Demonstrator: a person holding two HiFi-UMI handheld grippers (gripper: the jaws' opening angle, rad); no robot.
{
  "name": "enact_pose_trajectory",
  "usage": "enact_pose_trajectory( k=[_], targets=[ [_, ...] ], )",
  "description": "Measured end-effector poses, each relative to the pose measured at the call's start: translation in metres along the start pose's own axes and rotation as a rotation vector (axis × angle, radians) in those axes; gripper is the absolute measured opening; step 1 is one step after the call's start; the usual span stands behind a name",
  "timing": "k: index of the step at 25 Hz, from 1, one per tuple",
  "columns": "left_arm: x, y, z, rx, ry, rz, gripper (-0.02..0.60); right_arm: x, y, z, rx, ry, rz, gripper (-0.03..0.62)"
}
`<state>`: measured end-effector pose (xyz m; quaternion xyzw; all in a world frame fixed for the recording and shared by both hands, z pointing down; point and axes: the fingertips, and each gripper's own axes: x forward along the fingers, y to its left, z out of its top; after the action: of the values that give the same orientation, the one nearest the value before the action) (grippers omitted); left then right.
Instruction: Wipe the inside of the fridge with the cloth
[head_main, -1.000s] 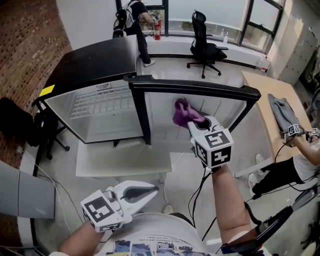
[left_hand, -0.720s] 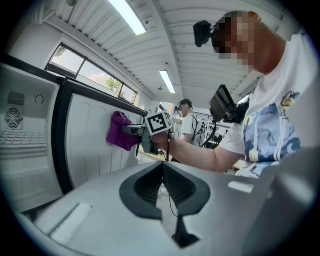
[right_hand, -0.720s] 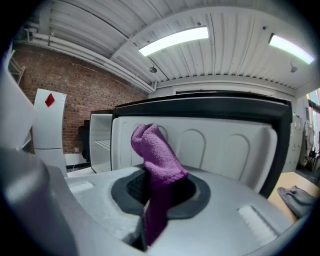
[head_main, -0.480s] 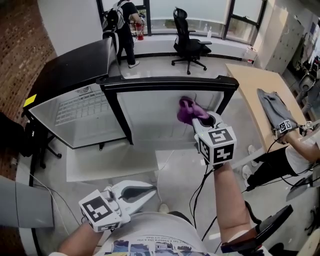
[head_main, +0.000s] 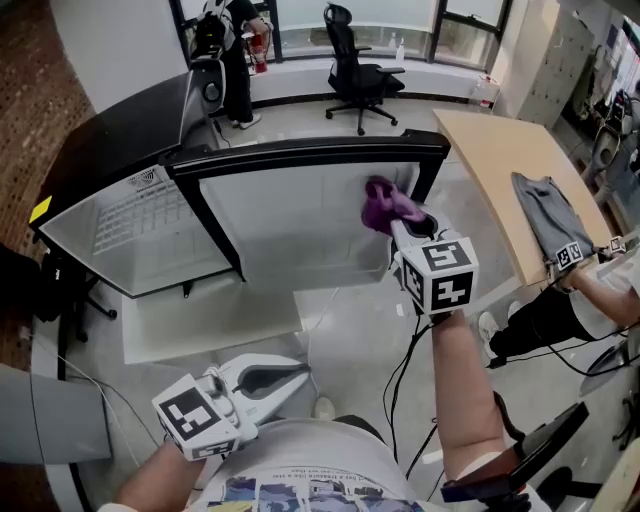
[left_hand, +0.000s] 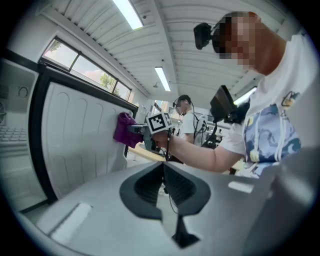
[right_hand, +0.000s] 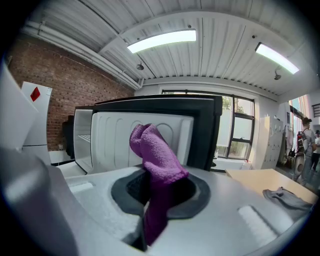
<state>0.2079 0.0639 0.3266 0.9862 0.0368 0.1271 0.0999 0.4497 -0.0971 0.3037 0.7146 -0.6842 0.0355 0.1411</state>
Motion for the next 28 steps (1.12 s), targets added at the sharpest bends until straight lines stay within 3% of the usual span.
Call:
enact_pose_trajectory(
  k=[11, 15, 18, 24, 28],
  targets=[
    [0.004, -0.004, -0.003, -0.008, -0.002, -0.015, 0.006, -0.025, -0.022, -0.011, 0.046, 0.007, -0.048, 0.052],
    [-0.001, -0.003, -0.006, -0.018, -0.005, -0.007, 0.006, -0.037, -0.010, -0.006, 0.080, -0.005, -0.008, 0.052],
    [-0.005, 0.002, -0.008, -0.030, -0.009, 0.003, 0.006, -0.038, 0.018, 0.003, 0.069, -0.024, 0.073, 0.052],
    [-0.020, 0.009, -0.010, -0.044, -0.013, 0.033, 0.006, -0.009, 0.121, 0.001, 0.028, -0.030, 0.343, 0.052],
    [-0.039, 0.013, -0.014, -0.049, -0.015, 0.076, 0.006, 0.022, 0.175, 0.002, -0.001, -0.029, 0.435, 0.052]
  ],
)
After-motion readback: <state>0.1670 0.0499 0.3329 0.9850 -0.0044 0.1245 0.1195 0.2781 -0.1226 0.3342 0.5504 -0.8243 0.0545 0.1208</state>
